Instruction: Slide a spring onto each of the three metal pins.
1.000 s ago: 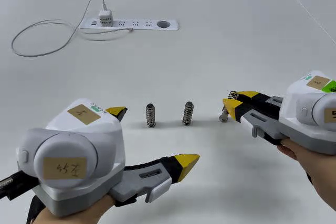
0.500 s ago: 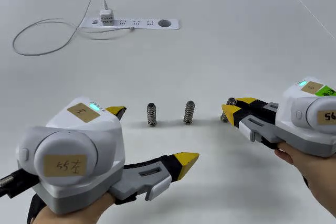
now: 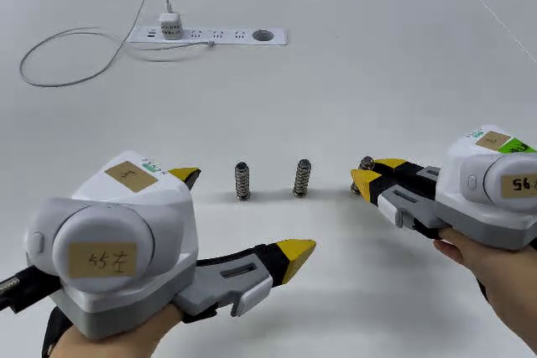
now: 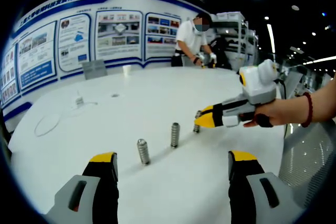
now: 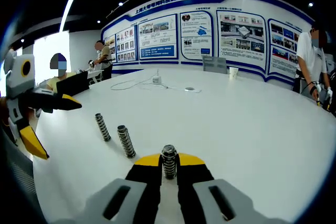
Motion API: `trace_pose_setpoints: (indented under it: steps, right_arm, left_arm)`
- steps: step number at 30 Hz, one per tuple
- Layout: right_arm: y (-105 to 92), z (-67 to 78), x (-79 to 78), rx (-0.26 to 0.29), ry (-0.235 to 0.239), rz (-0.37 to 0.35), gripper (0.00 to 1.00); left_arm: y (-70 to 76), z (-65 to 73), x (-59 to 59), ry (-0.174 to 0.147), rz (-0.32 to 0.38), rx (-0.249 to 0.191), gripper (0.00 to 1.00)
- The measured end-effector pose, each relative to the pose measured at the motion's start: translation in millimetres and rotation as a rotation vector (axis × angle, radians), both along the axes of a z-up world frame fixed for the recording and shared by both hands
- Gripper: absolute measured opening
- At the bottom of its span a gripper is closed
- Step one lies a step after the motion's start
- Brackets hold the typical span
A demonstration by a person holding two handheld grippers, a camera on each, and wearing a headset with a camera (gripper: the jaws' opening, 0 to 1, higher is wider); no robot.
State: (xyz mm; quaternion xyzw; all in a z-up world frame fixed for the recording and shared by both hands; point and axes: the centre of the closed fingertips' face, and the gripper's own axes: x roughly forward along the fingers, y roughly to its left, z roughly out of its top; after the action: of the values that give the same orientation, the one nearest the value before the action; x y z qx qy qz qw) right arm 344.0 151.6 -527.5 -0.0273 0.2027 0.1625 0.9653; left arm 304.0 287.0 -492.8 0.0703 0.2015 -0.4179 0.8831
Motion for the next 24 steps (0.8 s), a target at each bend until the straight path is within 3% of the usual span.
trace_pose_setpoints:
  steps: [5,9,19,24]
  right_arm:
    - [1.6,0.1,-1.4,0.004,0.002,0.001,0.12]
    - [2.9,-0.2,-1.7,0.009,0.006,0.004,0.12]
    - [3.3,-1.9,-3.2,0.011,0.021,0.009,0.12]
    - [3.6,-0.6,-4.0,0.019,0.025,0.012,0.17]
  left_arm:
    - [0.6,-0.1,0.3,0.002,0.003,0.001,0.88]
    - [0.0,2.2,0.7,0.010,0.010,-0.028,0.88]
    - [3.4,-0.2,1.9,0.011,0.018,-0.009,0.87]
    - [6.2,-0.4,4.1,0.014,0.027,-0.006,0.86]
